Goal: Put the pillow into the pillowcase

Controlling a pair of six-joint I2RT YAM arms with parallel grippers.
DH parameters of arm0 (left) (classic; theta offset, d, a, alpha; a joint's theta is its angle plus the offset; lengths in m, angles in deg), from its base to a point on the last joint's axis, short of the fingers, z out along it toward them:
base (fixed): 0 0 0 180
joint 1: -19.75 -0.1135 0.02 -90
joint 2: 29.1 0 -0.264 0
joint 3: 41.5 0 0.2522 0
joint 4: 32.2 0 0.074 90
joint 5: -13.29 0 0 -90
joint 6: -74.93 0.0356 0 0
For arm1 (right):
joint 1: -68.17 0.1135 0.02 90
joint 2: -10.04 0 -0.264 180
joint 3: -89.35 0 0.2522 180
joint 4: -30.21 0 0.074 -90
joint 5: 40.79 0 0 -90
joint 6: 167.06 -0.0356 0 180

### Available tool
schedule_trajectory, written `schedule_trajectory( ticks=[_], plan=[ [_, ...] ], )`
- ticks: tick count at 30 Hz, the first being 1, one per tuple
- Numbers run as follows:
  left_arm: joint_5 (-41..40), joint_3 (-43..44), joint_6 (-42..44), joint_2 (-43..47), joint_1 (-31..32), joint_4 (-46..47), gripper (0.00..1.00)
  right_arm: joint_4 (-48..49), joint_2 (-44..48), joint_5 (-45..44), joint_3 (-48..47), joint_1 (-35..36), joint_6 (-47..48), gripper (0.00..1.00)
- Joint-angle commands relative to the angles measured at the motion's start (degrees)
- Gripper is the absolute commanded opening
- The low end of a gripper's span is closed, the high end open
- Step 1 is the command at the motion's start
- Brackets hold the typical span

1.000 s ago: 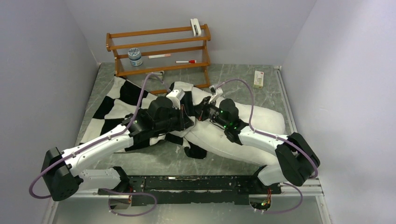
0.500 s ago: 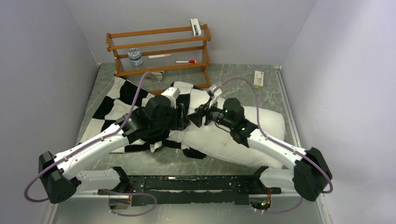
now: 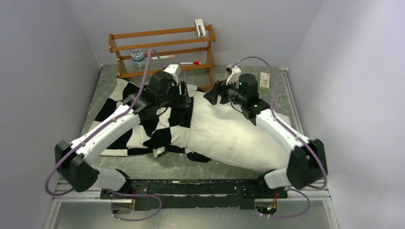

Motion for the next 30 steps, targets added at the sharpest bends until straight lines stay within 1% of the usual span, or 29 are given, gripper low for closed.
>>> schedule_trajectory(
  ticks=[1,3,5,7,8,10,14,15,16,20,23,26,30],
  plan=[
    [-1.03,4.08,4.1,-6.35,-0.64,3.46,0.68,-1.39,-8.53,6.61,-2.29,-2.7,1.8,0.78],
    [-0.93,6.66,4.43,-9.84,-0.75,3.39,0.68,-1.47,-12.28,7.88,-3.52,-3.22,2.31,0.78],
    [-0.69,9.71,4.67,-13.08,-0.73,1.82,0.67,0.37,-15.78,11.73,-3.24,-3.27,4.01,0.78],
    [-0.66,11.62,4.65,-15.12,-0.73,0.74,0.67,1.25,-18.86,15.82,-2.8,-2.93,4.0,0.74],
    [-0.99,11.88,4.44,-15.5,-0.73,0.56,0.67,1.56,-19.47,16.72,-1.68,-2.39,3.91,0.7],
    [-3.16,11.37,3.48,-15.6,-0.8,0.26,0.66,3.91,-18.14,15.62,2.04,-0.55,3.34,0.56],
    [-5.98,11.98,3.39,-17.24,-1.27,-2.13,0.63,14.92,-12.06,11.42,13.11,2.61,-1.34,0.14],
    [-6.58,12.33,3.59,-17.8,-1.34,-2.7,0.62,17.68,-10.91,10.41,15.35,2.97,-2.51,0.05],
    [-7.17,12.49,3.82,-18.18,-1.32,-2.92,0.6,20.04,-9.68,9.52,17.48,3.46,-3.38,0.0],
    [-6.38,11.16,5.15,-18.33,-1.33,0.06,0.57,24.43,-6.09,5.54,21.45,6.98,-4.19,0.0],
    [-4.44,10.99,5.32,-18.78,-1.28,1.84,0.56,23.95,-5.53,3.37,21.52,8.84,-4.54,0.0],
    [-4.35,10.97,5.29,-19.88,-1.26,2.94,0.55,24.1,-4.95,2.27,21.66,10.19,-4.93,0.0],
    [-3.76,11.34,5.55,-21.59,-1.26,2.44,0.45,23.07,-4.09,0.89,21.17,11.4,-4.82,0.0]
  ],
)
